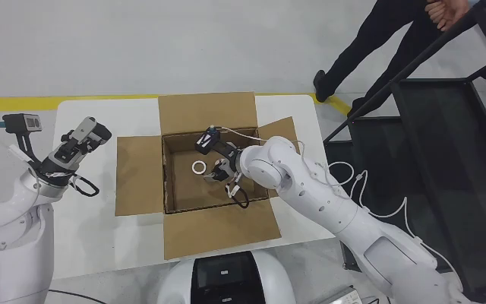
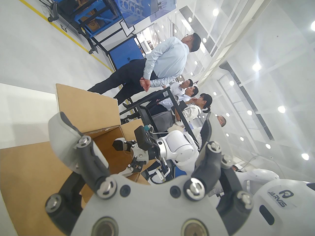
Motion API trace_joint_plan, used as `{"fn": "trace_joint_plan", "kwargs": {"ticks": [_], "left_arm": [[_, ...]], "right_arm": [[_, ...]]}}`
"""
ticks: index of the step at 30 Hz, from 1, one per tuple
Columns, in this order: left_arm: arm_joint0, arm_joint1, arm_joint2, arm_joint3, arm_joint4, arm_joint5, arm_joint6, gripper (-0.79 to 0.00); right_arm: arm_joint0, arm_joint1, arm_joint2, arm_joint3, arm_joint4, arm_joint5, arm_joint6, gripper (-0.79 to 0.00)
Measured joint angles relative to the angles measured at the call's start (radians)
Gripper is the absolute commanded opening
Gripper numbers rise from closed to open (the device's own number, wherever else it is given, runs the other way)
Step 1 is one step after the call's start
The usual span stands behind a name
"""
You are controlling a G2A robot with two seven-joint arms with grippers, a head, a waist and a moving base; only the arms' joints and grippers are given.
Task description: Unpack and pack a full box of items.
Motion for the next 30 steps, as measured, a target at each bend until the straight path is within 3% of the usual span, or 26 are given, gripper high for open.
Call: {"fn": "trace_joint_plan", "kwargs": {"ticks": [10,17,25,30], "left_arm": [[0.0,0.0,0.0,0.0,0.0,0.0,0.0,0.0],[0.0,0.0,0.0,0.0,0.0,0.0,0.0,0.0],[0.0,0.0,0.0,0.0,0.0,0.0,0.0,0.0],[0.0,0.0,0.0,0.0,0.0,0.0,0.0,0.0]], "right_arm": [[-0.002,0.0,0.0,0.003,-0.005,-0.002,-0.005,0.0],[-0.002,-0.006,-0.009,0.081,-0.045,-0.045,-0.066,0.0],[0.032,-0.045,-0.075,0.231,-0.015,-0.104,-0.144,0.0],[0.068,-0.082,-0.129,0.344,-0.029,-0.081,-0.195,0.0]]}}
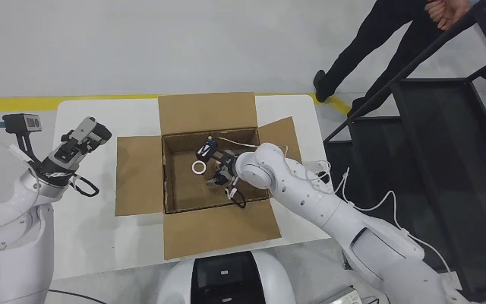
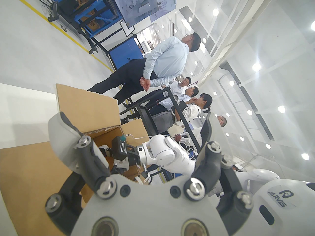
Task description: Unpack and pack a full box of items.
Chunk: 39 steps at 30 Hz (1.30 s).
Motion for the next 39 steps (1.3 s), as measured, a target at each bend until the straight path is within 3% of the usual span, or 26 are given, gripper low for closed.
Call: {"fn": "trace_joint_plan", "kwargs": {"ticks": [18,23,26,27,30,33,35,36,39], "left_arm": [[0.0,0.0,0.0,0.0,0.0,0.0,0.0,0.0],[0.0,0.0,0.0,0.0,0.0,0.0,0.0,0.0],[0.0,0.0,0.0,0.0,0.0,0.0,0.0,0.0],[0.0,0.0,0.0,0.0,0.0,0.0,0.0,0.0],[0.0,0.0,0.0,0.0,0.0,0.0,0.0,0.0],[0.0,0.0,0.0,0.0,0.0,0.0,0.0,0.0],[0.0,0.0,0.0,0.0,0.0,0.0,0.0,0.0],[0.0,0.0,0.0,0.0,0.0,0.0,0.0,0.0],[0.0,0.0,0.0,0.0,0.0,0.0,0.0,0.0]], "right_arm": [[0.043,-0.086,-0.056,0.219,-0.018,0.058,-0.133,-0.009],[0.047,-0.098,-0.053,0.245,-0.019,0.052,-0.139,-0.166],[0.047,-0.103,-0.051,0.26,-0.022,0.05,-0.134,-0.191],[0.047,-0.105,-0.05,0.263,-0.023,0.05,-0.133,-0.243],[0.046,-0.109,-0.046,0.269,-0.027,0.048,-0.131,-0.505],[0.046,-0.112,-0.047,0.269,-0.043,0.047,-0.117,-0.613],[0.045,-0.114,-0.048,0.262,-0.061,0.054,-0.109,-0.745],[0.045,-0.114,-0.047,0.256,-0.068,0.059,-0.107,-0.785],[0.041,-0.112,-0.037,0.221,-0.088,0.068,-0.094,-0.785]]}}
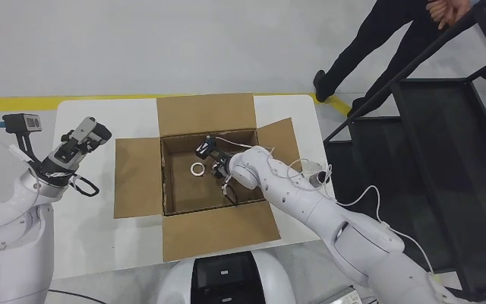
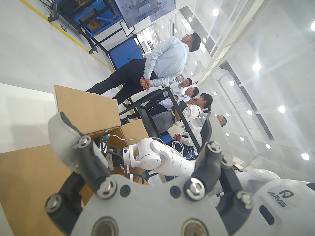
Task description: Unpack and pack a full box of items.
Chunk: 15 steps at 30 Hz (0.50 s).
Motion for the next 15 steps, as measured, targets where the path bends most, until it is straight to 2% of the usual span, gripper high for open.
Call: {"fn": "trace_joint_plan", "kwargs": {"ticks": [9,15], "left_arm": [[0.0,0.0,0.0,0.0,0.0,0.0,0.0,0.0],[0.0,0.0,0.0,0.0,0.0,0.0,0.0,0.0]], "right_arm": [[-0.053,0.041,0.067,-0.217,-0.057,-0.055,0.129,-0.785],[-0.141,0.101,0.209,-0.477,-0.048,-0.127,0.263,-0.785]]}}
